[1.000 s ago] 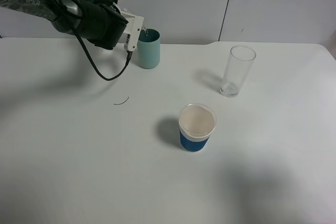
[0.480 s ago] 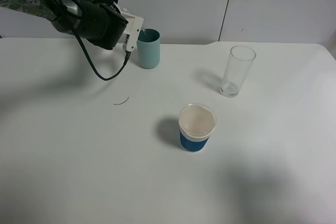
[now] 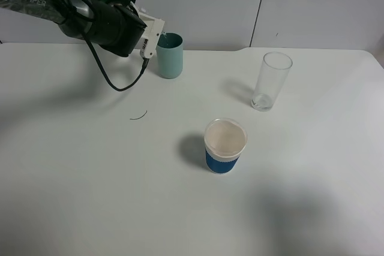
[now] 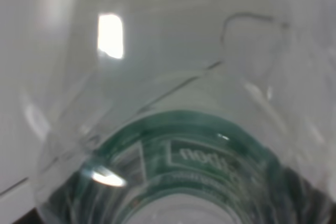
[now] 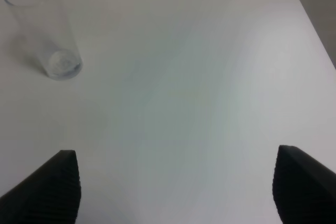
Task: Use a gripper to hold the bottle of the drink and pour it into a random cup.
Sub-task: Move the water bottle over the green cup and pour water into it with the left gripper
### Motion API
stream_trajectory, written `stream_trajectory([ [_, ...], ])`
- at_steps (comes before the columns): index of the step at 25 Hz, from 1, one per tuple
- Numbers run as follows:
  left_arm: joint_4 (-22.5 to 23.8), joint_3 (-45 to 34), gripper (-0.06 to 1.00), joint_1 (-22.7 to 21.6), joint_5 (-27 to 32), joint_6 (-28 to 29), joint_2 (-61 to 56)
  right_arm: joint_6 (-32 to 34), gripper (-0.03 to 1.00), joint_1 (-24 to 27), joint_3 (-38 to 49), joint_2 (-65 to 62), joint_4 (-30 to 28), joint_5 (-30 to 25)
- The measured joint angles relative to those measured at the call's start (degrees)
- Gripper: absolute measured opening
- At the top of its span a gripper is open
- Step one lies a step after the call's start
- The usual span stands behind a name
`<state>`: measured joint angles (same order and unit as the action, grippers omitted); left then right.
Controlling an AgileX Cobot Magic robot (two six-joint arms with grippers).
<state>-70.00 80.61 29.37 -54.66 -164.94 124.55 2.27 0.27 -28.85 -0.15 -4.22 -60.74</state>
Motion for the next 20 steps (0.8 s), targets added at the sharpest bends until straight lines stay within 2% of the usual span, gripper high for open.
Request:
stream_trajectory([
  [20,5.8,0.0,0.55,0.0,-0.9,-1.7,0.0,0.0,0.75,0.0,0.0,0.0,0.0,0.0],
])
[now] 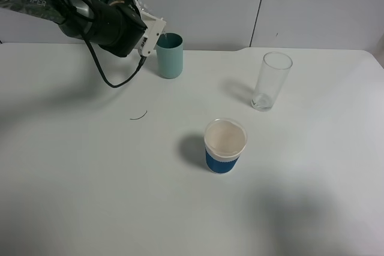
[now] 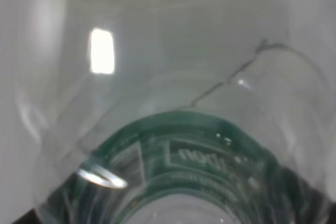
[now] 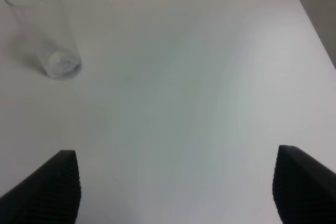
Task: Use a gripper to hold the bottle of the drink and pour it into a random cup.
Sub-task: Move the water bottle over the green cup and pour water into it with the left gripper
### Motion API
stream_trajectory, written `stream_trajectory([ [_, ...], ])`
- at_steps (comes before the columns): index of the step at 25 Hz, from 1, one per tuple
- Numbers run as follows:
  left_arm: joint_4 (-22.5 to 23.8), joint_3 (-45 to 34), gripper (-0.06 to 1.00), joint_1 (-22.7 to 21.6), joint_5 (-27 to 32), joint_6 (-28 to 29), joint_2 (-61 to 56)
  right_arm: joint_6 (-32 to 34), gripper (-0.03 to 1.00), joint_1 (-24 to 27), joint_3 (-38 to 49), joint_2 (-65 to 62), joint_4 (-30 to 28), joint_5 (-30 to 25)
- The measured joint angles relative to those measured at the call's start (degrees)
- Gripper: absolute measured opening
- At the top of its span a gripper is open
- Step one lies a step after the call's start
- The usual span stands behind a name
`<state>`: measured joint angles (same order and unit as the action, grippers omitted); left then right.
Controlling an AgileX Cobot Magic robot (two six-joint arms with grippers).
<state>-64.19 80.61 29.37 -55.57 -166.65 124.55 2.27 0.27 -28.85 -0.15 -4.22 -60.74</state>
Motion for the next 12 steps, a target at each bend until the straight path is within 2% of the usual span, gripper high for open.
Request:
stream_trajectory([
  [12,3.3,0.0,0.55,0.0,-0.6,0.5,0.0,0.0,0.75,0.0,0.0,0.0,0.0,0.0],
])
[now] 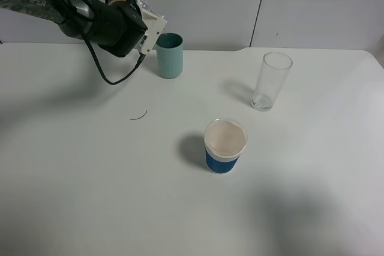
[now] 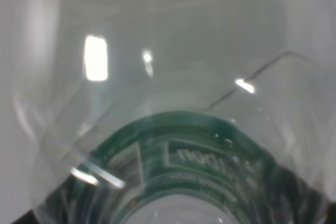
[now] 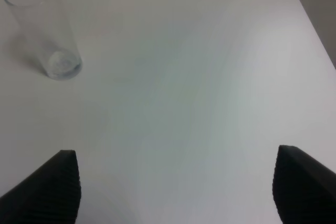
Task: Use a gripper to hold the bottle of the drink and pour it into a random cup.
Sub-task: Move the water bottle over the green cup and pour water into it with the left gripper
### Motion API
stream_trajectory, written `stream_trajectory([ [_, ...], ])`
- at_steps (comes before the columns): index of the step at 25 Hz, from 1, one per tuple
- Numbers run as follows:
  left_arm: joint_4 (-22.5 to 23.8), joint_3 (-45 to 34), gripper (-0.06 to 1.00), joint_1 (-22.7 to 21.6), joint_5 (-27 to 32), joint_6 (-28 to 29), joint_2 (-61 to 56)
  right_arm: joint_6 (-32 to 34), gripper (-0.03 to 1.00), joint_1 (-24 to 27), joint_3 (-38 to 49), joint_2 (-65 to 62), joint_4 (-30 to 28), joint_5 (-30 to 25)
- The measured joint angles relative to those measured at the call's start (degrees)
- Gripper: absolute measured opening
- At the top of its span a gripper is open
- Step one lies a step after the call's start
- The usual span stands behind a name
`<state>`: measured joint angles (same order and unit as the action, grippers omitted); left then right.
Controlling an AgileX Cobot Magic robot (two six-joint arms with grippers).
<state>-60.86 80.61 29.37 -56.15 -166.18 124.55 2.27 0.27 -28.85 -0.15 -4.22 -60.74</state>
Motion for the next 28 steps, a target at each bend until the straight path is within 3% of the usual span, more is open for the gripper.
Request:
stream_trajectory([
  [11,-0.3,0.0,0.55,0.0,0.1,1.7,0.0,0.0,0.75,0.0,0.0,0.0,0.0,0.0],
  [16,-2.9,0.0,0.55,0.0,1.9,9.1,0.0,0.0,0.75,0.0,0.0,0.0,0.0,0.0],
  [23,-11.0,0.0,0.55,0.0,8.5,19.3,-2.5,0.0,0.75,0.0,0.0,0.0,0.0,0.0],
  [28,-19.8,-0.5,0.55,0.1,12.0,21.5,-6.8,0.0,0.75,0.0,0.0,0.0,0.0,0.0],
])
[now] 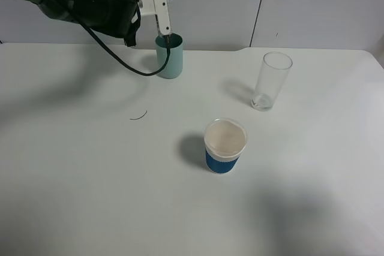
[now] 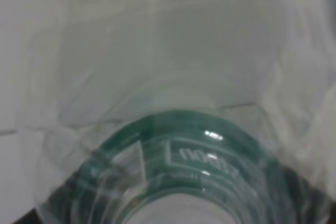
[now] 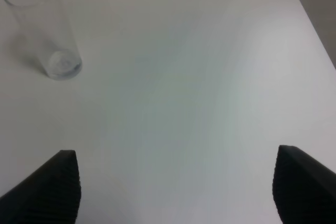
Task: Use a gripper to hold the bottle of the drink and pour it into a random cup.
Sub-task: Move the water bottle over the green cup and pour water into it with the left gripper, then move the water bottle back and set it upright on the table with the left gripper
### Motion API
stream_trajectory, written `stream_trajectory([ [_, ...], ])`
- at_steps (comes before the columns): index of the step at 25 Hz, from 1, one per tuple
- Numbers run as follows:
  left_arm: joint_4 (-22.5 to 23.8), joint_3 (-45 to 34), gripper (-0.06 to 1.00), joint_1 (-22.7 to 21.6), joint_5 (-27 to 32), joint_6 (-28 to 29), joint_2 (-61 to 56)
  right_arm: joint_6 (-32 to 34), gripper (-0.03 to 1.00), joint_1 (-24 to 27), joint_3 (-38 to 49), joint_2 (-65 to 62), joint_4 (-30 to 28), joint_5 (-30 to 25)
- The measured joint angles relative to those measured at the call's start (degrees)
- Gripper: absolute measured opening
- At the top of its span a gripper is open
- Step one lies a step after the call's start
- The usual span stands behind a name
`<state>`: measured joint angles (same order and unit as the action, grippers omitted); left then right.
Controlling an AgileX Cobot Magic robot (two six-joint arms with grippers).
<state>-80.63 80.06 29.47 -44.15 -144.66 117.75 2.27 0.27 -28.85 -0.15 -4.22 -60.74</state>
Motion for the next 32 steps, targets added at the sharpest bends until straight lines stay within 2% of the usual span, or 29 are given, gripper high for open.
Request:
stream_trajectory([
  [5,-4.1,-5.0,0.55,-0.4,9.1,4.1,-6.8,0.0,0.75,0.0,0.0,0.0,0.0,0.0],
  [9,-9.6,-9.1,0.55,-1.8,17.4,11.6,-12.6,0.0,0.75,0.0,0.0,0.0,0.0,0.0],
  [12,-11.7,-12.0,0.55,-2.3,22.2,16.8,-16.4,0.0,0.75,0.0,0.0,0.0,0.0,0.0],
  [16,-12.3,-15.6,0.55,-2.3,29.2,24.3,-20.9,0.0,0.75,0.0,0.0,0.0,0.0,0.0],
  [19,-12.7,-17.6,0.55,-2.3,31.3,30.3,-23.6,0.0,0.75,0.0,0.0,0.0,0.0,0.0],
  [27,-12.9,-23.9,0.55,-2.3,43.7,40.9,-28.7,0.0,0.75,0.0,0.0,0.0,0.0,0.0],
  [32,-8.8,-26.2,0.55,-2.3,52.0,45.7,-30.9,0.0,0.75,0.0,0.0,0.0,0.0,0.0],
])
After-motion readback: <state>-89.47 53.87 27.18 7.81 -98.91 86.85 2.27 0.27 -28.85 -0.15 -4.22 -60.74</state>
